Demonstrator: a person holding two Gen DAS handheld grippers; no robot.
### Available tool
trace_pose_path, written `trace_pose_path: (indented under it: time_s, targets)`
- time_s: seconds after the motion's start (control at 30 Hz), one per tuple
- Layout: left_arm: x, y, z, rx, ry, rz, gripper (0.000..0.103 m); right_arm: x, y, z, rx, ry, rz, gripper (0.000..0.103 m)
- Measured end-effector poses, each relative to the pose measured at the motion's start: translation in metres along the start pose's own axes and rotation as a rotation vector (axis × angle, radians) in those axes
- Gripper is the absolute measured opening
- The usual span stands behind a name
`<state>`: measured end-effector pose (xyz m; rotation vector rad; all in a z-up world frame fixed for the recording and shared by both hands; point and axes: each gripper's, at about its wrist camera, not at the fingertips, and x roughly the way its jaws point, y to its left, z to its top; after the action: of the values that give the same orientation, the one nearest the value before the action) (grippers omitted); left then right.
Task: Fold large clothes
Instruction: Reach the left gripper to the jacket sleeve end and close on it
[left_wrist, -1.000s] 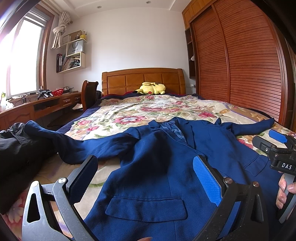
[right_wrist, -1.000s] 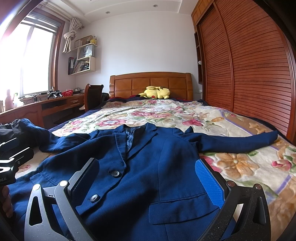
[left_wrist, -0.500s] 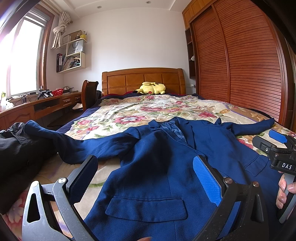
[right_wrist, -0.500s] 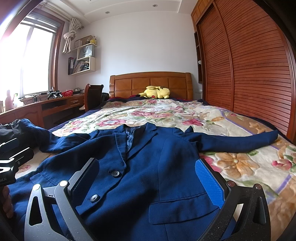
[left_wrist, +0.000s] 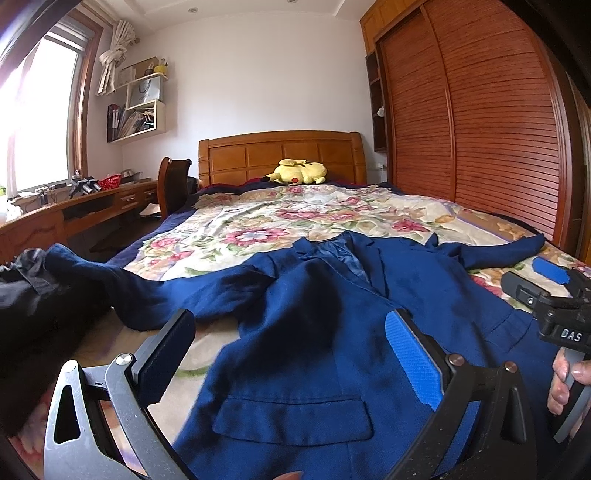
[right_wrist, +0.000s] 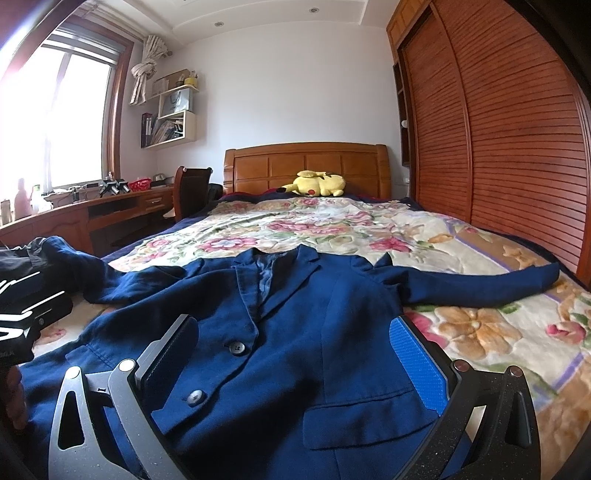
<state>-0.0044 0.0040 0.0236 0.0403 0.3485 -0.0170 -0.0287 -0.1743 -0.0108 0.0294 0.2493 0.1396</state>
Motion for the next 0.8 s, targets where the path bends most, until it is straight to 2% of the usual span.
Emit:
trace_pose_path:
  time_s: [0.1, 0.4, 0.8]
  targets:
    - [0.006, 0.005, 0.007, 0.002, 0.032, 0.0, 0.103, -0.002, 0.003, 0.005, -0.001, -0.002, 0.013, 0.103]
    - [0.013, 0.017, 0.016, -0.01, 0.057, -0.006, 0.103, -0.002, 0.02, 0.017, -0.056, 0.006, 0.06, 0.103]
    - [0.042, 0.056, 0.024, 0.025, 0.126, 0.063, 0.103, 0.023, 0.03, 0.042, -0.043, 0.018, 0.117, 0.103]
